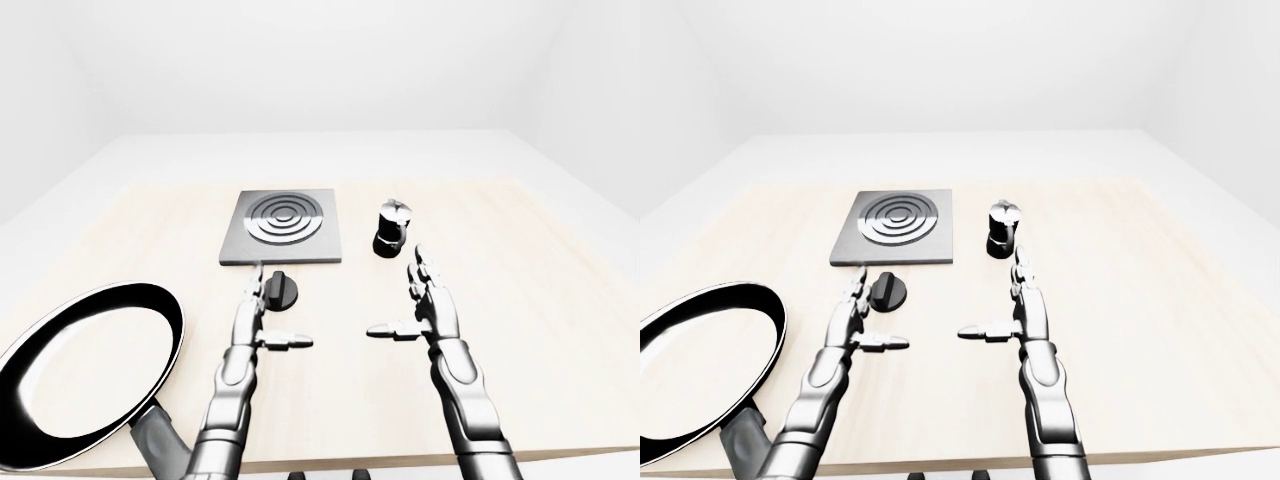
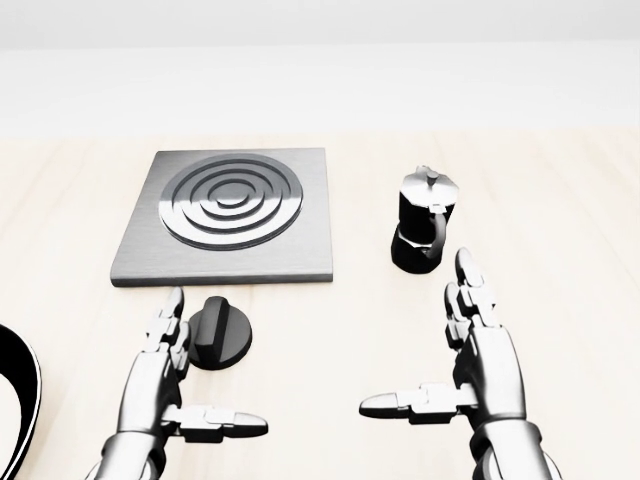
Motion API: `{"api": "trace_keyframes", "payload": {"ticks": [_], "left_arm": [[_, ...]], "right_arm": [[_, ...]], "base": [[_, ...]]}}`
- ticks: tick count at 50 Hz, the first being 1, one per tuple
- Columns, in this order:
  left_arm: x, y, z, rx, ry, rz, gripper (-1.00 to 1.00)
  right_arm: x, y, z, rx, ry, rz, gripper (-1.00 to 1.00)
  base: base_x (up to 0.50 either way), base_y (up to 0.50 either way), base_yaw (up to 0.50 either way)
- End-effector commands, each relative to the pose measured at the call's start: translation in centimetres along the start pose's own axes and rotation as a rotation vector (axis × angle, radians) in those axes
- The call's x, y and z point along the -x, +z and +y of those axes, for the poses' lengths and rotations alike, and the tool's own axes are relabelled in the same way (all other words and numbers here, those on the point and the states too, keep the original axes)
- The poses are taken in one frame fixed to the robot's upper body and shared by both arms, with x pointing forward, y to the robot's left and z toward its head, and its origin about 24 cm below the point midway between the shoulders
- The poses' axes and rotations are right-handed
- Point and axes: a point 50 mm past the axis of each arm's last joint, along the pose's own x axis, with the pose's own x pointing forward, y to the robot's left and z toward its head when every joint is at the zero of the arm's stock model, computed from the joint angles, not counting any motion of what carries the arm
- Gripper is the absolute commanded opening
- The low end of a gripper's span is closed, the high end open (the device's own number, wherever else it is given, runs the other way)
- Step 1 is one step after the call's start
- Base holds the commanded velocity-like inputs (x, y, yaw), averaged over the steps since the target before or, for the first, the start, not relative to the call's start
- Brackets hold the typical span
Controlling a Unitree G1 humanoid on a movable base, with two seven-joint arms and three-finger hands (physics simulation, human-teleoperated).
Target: Turn on the stove.
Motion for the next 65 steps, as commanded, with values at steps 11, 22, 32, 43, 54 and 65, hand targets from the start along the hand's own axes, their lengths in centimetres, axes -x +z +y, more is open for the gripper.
{"api": "trace_keyframes", "payload": {"ticks": [11,22,32,43,54,65], "left_arm": [[0.4,0.0,-0.6,-0.009,-0.021,-0.005,1.00],[1.0,0.3,-1.5,-0.024,-0.055,-0.028,1.00],[3.0,-2.2,-5.3,-0.105,-0.198,0.060,1.00],[3.5,-2.9,-6.1,-0.127,-0.231,0.083,1.00],[3.7,-1.9,-5.9,-0.131,-0.211,0.036,1.00],[3.5,1.2,-3.6,-0.132,-0.083,-0.095,1.00]], "right_arm": [[-0.1,-0.2,0.0,-0.001,-0.001,0.001,1.00],[0.0,-0.2,0.0,-0.001,-0.001,0.000,1.00],[0.0,0.3,0.0,0.000,0.001,0.000,1.00],[0.0,0.4,0.0,0.000,0.001,0.000,1.00],[0.0,0.4,0.0,0.000,0.001,0.000,1.00],[0.0,0.4,0.0,0.000,0.001,0.000,1.00]], "base": [[0.00,0.00,0.00],[0.00,0.00,0.00],[0.00,0.00,0.00],[0.00,0.00,0.00],[0.00,0.00,0.00],[0.00,0.00,0.00]]}}
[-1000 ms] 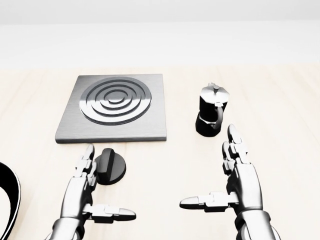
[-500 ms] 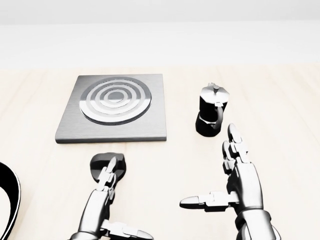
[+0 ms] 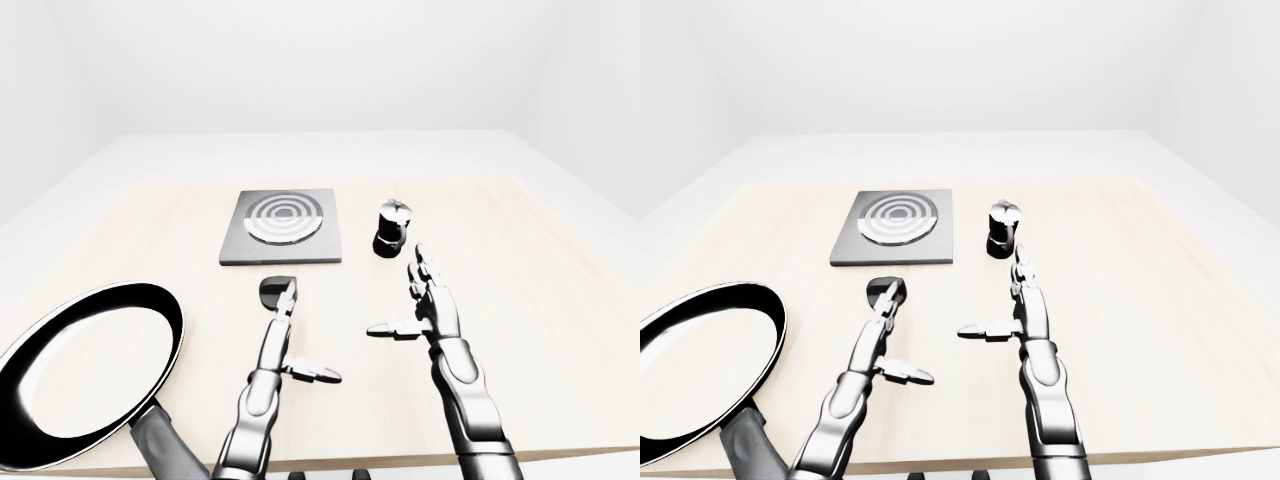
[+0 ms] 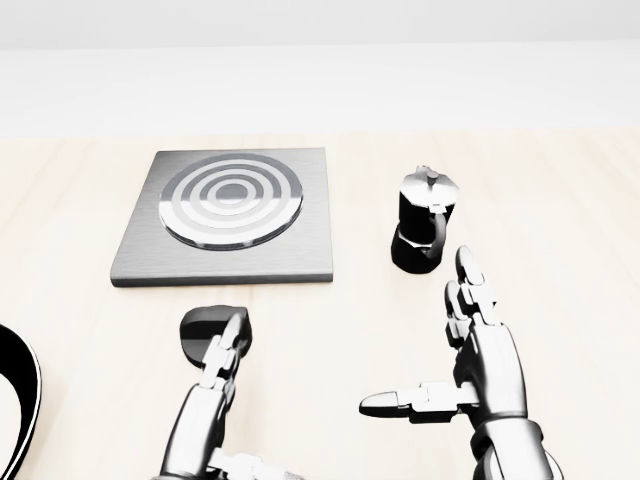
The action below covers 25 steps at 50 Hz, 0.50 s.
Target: Turn on the stove.
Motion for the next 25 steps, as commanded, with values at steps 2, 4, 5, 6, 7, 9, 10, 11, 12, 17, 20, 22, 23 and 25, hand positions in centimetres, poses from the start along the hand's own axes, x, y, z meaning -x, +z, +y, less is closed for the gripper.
{"api": "trace_keyframes", "payload": {"ticks": [2,4,5,6,7,9,10,11,12,17,20,22,23,25], "left_arm": [[0.5,2.4,1.7,-0.011,0.088,-0.107,1.00],[0.7,2.8,1.8,-0.014,0.095,-0.128,1.00],[0.7,2.9,1.9,-0.015,0.099,-0.131,1.00],[0.9,3.2,2.0,-0.013,0.103,-0.143,1.00],[0.9,3.3,2.0,-0.011,0.104,-0.149,1.00],[1.0,3.6,2.2,-0.011,0.112,-0.162,1.00],[1.1,3.8,2.2,-0.013,0.114,-0.169,1.00],[1.2,4.0,2.3,-0.012,0.118,-0.182,1.00],[1.3,4.2,2.3,-0.012,0.119,-0.187,1.00],[1.8,5.1,2.7,-0.007,0.133,-0.218,1.00],[2.0,5.6,2.9,-0.007,0.138,-0.230,1.00],[2.2,5.9,3.0,-0.008,0.144,-0.241,1.00],[2.3,6.0,3.0,-0.008,0.146,-0.245,1.00],[2.6,6.5,3.2,-0.009,0.153,-0.258,1.00]], "right_arm": [[0.0,0.0,0.0,0.000,0.000,0.000,1.00],[0.0,0.0,0.0,0.000,0.000,0.000,1.00],[0.0,0.0,0.0,0.000,0.000,0.000,1.00],[0.0,0.0,0.0,0.000,0.000,-0.001,1.00],[0.0,0.0,0.0,0.000,0.000,0.000,1.00],[0.0,0.0,0.0,0.000,0.000,0.000,1.00],[0.0,0.0,0.0,0.000,0.000,0.000,1.00],[0.0,0.0,0.0,0.000,0.000,0.000,1.00],[0.0,0.0,0.0,0.000,0.000,0.000,1.00],[0.0,0.0,0.0,0.000,0.000,0.000,1.00],[0.0,0.0,0.0,0.000,0.000,0.000,1.00],[0.0,0.0,0.0,0.000,0.000,0.000,1.00],[0.0,0.0,0.0,0.000,0.000,0.000,1.00],[0.0,0.0,0.0,0.000,0.000,0.000,1.00]], "base": [[0.00,0.00,0.00],[0.00,0.00,0.00],[0.00,0.00,0.00],[0.00,0.00,0.00],[0.00,0.00,0.00],[0.00,0.00,0.00],[0.00,0.00,0.00],[0.00,0.00,0.00],[0.00,0.00,0.00],[0.00,0.00,0.00],[0.00,0.00,0.00],[0.00,0.00,0.00],[0.00,0.00,0.00],[0.00,0.00,0.00]]}}
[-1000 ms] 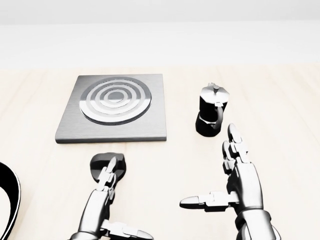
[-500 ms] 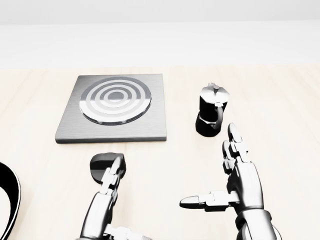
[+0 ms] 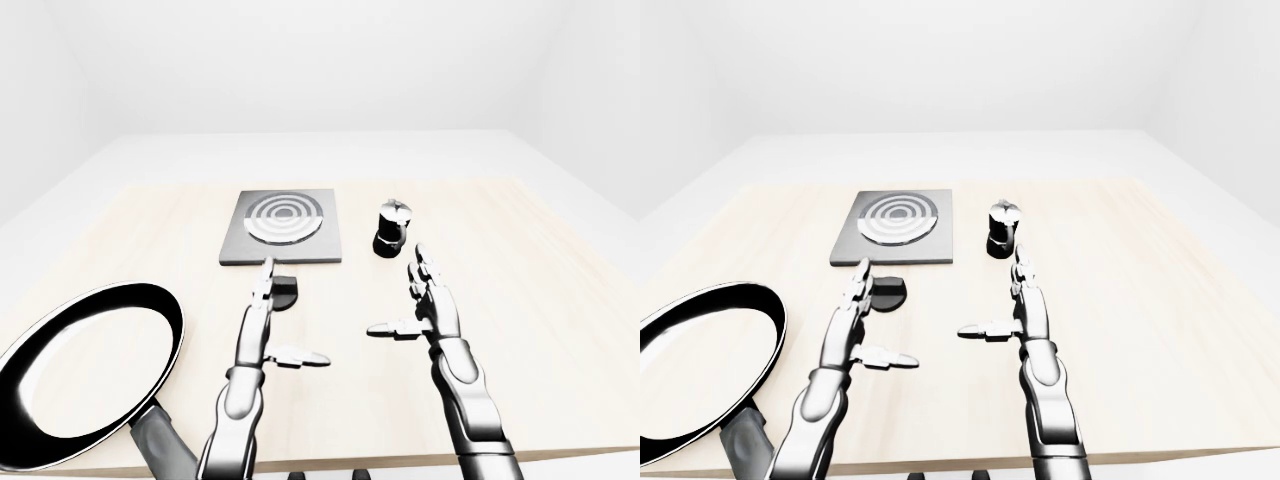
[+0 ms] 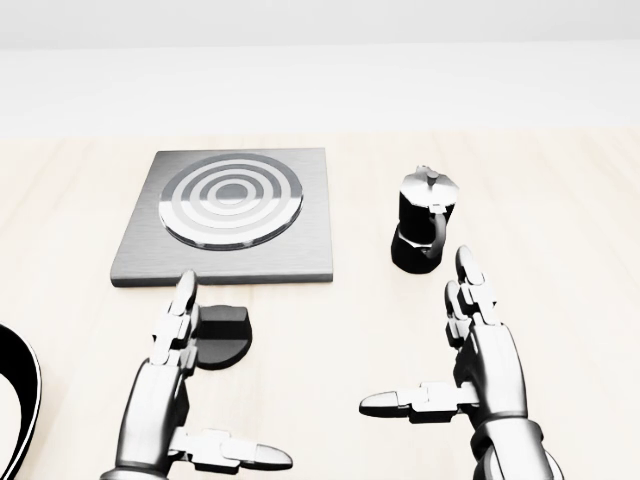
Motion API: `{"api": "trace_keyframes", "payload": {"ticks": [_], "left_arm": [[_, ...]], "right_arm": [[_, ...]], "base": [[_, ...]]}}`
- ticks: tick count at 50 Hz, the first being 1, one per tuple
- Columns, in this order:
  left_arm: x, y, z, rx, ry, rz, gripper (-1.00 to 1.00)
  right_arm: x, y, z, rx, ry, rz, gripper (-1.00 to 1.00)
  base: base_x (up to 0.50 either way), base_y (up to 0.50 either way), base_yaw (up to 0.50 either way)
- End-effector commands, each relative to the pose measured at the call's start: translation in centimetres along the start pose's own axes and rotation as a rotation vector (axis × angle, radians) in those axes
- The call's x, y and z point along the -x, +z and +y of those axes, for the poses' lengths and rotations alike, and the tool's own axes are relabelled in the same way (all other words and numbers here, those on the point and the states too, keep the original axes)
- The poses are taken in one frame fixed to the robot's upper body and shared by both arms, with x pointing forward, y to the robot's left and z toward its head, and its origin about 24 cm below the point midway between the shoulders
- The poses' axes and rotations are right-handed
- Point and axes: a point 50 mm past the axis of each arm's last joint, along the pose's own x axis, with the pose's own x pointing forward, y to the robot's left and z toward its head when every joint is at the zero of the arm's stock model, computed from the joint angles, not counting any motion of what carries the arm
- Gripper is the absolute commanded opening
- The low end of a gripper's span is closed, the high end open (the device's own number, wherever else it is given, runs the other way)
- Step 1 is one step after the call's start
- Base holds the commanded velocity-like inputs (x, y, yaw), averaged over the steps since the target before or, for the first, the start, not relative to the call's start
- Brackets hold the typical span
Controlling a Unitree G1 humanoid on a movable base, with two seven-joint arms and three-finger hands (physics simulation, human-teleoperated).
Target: Turn on the stove.
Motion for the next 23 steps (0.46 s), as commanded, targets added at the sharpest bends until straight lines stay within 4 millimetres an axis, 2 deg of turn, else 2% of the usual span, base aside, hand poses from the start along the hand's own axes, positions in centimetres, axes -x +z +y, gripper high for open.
{"api": "trace_keyframes", "payload": {"ticks": [1,17,23], "left_arm": [[0.7,2.3,0.9,-0.001,0.034,-0.069,1.00],[2.3,5.5,1.5,-0.007,0.054,-0.149,1.00],[3.7,7.8,1.5,-0.009,0.053,-0.223,1.00]], "right_arm": [[0.0,0.0,0.0,0.000,0.000,0.000,1.00],[-0.1,-0.3,-0.1,-0.004,-0.002,-0.008,1.00],[-0.1,-0.4,-0.1,-0.005,-0.004,-0.004,1.00]], "base": [[0.00,0.00,0.00],[0.00,0.00,0.00],[0.00,0.00,0.00]]}}
